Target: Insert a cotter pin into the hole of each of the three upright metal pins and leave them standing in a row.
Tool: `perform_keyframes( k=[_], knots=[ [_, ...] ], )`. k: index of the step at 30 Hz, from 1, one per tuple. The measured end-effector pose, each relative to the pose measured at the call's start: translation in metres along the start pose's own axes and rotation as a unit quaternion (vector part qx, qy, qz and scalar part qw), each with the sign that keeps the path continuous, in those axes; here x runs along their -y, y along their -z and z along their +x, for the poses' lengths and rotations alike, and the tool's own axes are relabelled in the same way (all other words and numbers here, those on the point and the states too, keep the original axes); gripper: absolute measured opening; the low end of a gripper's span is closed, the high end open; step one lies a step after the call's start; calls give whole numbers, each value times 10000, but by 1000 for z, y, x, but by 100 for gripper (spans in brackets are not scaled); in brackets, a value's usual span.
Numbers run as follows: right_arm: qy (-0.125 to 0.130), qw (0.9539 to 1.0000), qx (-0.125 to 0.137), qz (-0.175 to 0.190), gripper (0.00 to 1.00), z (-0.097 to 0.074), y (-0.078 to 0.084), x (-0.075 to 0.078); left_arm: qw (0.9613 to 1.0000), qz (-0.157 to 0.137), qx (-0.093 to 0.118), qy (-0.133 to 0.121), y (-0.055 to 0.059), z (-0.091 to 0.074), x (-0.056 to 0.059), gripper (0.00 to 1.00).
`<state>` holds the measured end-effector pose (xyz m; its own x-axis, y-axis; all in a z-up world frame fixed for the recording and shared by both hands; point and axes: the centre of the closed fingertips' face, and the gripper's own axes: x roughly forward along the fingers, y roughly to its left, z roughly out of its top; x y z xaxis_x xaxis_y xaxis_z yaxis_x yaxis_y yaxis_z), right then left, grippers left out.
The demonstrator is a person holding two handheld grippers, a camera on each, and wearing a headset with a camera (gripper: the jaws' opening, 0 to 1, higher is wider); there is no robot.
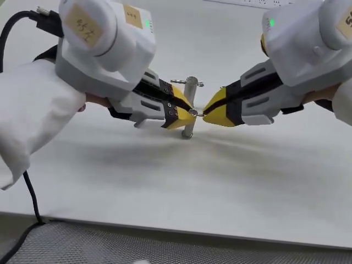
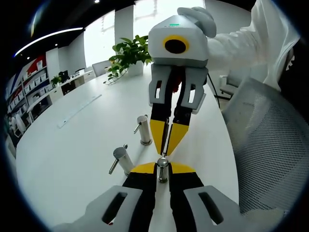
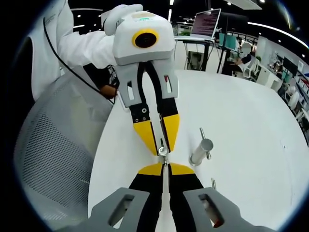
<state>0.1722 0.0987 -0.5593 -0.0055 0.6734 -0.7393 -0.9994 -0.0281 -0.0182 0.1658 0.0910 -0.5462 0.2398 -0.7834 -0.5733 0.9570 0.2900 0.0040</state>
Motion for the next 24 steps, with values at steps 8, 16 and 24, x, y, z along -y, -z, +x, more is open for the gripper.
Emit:
perform_keyframes(
  k=[8,16,24],
  knots=[
    [-53,10000,25,-21,0,1,-2,-3,10000,-21,-1,-5,-1,1,0,6],
    [-15,10000,39,-64,0,2,-4,-3,9999,-110,14,-6,0,0,-1,6],
    [-51,10000,6,4,7,2,-3,-5,9998,-190,63,-91,1,-3,-3,17]
  ],
)
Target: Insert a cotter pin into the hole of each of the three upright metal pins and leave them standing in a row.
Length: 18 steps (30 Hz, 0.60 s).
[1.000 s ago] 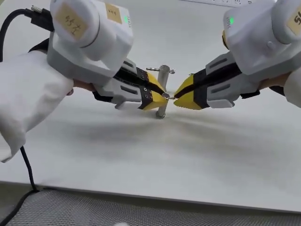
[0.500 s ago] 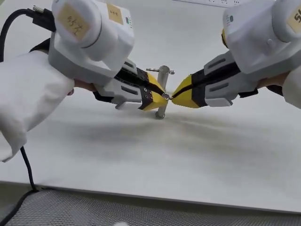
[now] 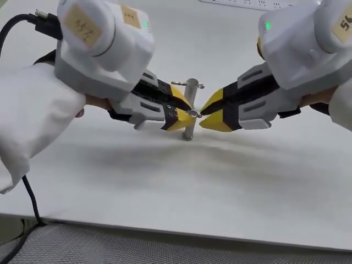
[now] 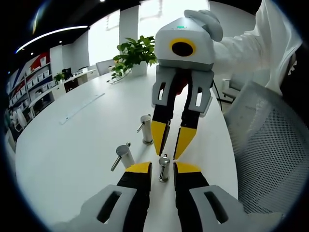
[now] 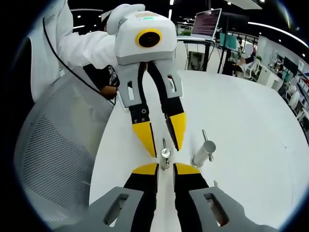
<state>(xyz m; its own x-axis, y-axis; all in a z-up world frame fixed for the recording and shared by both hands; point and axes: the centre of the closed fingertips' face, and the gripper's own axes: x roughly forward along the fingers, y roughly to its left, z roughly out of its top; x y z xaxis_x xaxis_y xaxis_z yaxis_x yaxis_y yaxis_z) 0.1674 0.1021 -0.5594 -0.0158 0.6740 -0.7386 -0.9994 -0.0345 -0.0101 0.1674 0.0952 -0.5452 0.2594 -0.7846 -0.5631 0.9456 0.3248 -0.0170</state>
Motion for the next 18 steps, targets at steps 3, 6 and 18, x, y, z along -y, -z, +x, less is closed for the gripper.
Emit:
perform_keyframes(
  k=[3,6,18],
  knots=[
    [50,9999,-2,96,11,1,1,3,9999,-41,100,61,0,-4,4,24],
    [5,9998,51,199,14,3,0,2,9998,-118,179,51,2,-6,7,31],
    [-93,9992,137,350,13,17,-4,1,9979,-599,238,13,20,-28,17,60]
  ],
)
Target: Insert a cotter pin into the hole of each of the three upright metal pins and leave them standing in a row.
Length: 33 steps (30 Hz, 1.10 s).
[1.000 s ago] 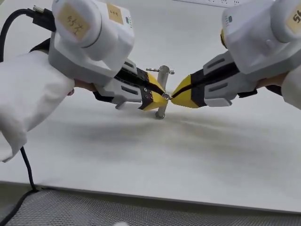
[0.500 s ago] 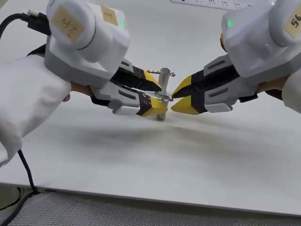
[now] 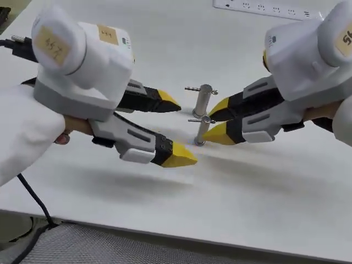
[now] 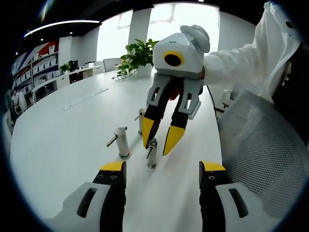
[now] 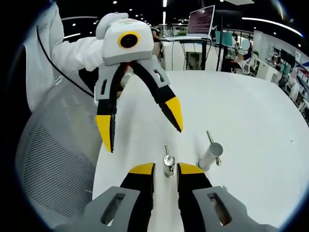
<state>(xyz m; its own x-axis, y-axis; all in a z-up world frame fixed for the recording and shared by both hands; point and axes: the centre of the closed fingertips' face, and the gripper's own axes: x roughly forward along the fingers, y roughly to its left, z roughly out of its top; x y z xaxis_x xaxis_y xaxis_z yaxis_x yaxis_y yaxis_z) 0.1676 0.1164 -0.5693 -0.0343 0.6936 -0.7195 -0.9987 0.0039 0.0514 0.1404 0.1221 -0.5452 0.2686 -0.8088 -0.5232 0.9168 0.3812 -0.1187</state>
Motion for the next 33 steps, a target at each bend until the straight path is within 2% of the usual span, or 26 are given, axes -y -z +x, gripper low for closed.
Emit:
perform_keyframes(
  k=[7,14,17,22,26,33],
  knots=[
    [63,9999,-39,-88,9,3,1,3,9998,-67,-75,-156,11,-7,-1,77],
    [118,9999,-30,-96,7,3,1,3,9995,-212,41,-232,15,-9,-1,92],
    [137,9998,-52,-136,6,3,2,4,9994,-181,26,-300,19,-9,-4,98],
    [126,9998,-40,-176,5,4,1,2,9994,-205,10,-263,22,-10,-5,98],
    [102,9996,-72,-256,4,4,0,2,9993,-133,0,-356,23,-11,-9,99],
    [298,9987,-123,-394,4,-2,3,5,9994,-143,0,-321,23,-10,-8,99]
  ],
)
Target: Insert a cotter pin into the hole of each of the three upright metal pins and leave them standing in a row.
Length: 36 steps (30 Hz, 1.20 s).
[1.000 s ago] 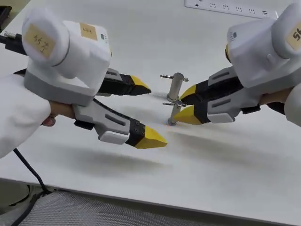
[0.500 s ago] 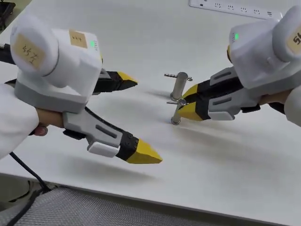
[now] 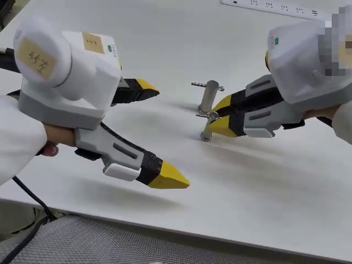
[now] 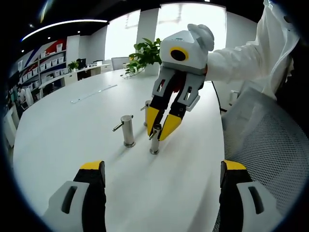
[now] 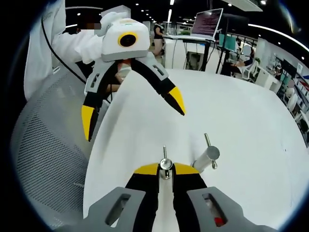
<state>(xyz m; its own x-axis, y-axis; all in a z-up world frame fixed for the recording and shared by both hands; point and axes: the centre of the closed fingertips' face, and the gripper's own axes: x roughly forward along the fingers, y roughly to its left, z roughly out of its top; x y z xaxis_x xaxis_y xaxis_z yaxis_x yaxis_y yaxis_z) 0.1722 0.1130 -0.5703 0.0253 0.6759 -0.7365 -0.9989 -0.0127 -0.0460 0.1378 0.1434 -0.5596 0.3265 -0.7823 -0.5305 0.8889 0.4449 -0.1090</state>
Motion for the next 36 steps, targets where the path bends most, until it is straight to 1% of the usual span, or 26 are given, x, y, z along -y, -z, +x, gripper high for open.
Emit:
perform_keyframes(
  k=[6,7,9,12,19,22,25,28,29,32,34,36],
  knots=[
    [39,9999,98,29,4,-20,3,-4,10000,3,-60,37,2,0,3,99],
    [71,9999,100,76,4,-27,7,-4,10000,-1,-68,39,2,1,3,99],
    [100,9999,95,97,4,-34,12,-4,10000,-1,-74,40,1,2,4,99],
    [141,9998,41,148,4,-46,25,-8,10000,-33,-85,-2,0,5,3,99],
    [156,9997,-9,194,4,-67,49,-10,9999,-108,-64,-47,-2,8,2,99],
    [210,9994,22,262,4,-74,56,-6,9999,-85,-117,-33,-2,8,4,99],
    [333,9991,-12,275,4,-84,68,7,9998,-116,-145,-24,-2,8,7,99],
    [418,9986,-57,315,4,-91,76,17,9998,-125,-171,-42,0,8,7,99],
    [470,9983,-62,347,4,-93,80,23,9998,-96,-176,-80,0,7,7,99],
    [579,9974,-67,425,4,-98,89,37,9997,-135,-188,-116,1,6,6,99],
    [618,9973,-89,384,4,-98,91,41,9996,-156,-193,-128,1,5,6,99],
    [623,9974,-78,346,4,-98,91,42,9995,-175,-206,-151,2,4,6,99]
  ],
)
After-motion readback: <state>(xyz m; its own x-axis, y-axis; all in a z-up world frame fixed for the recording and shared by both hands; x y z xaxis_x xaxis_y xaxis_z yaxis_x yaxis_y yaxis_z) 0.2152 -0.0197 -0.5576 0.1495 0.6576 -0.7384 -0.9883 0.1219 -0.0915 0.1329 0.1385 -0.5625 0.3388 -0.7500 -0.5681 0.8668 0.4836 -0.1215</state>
